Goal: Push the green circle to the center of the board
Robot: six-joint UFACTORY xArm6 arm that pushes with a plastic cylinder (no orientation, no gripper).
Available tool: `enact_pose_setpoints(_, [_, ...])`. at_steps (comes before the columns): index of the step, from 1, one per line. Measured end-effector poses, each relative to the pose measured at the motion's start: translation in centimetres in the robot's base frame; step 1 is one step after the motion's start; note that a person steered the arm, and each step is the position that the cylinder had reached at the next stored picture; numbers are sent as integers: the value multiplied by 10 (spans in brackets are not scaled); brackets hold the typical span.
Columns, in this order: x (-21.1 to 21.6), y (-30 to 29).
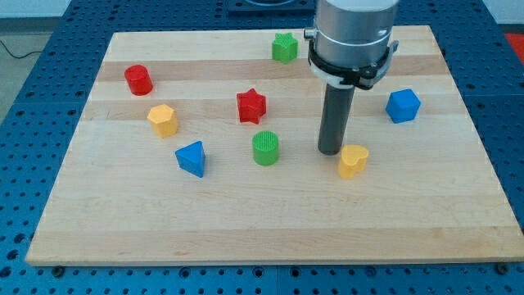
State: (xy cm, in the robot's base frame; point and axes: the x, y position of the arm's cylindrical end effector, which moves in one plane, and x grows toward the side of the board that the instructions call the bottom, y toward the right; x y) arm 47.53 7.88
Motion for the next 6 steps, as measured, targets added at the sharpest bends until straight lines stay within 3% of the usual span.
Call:
enact_pose_setpoints(2, [67,-76])
enact_pose_setpoints(3, [36,-105])
enact_pose_setpoints(4, [-7,-94])
enact_pose_setpoints(6, [-44,-28])
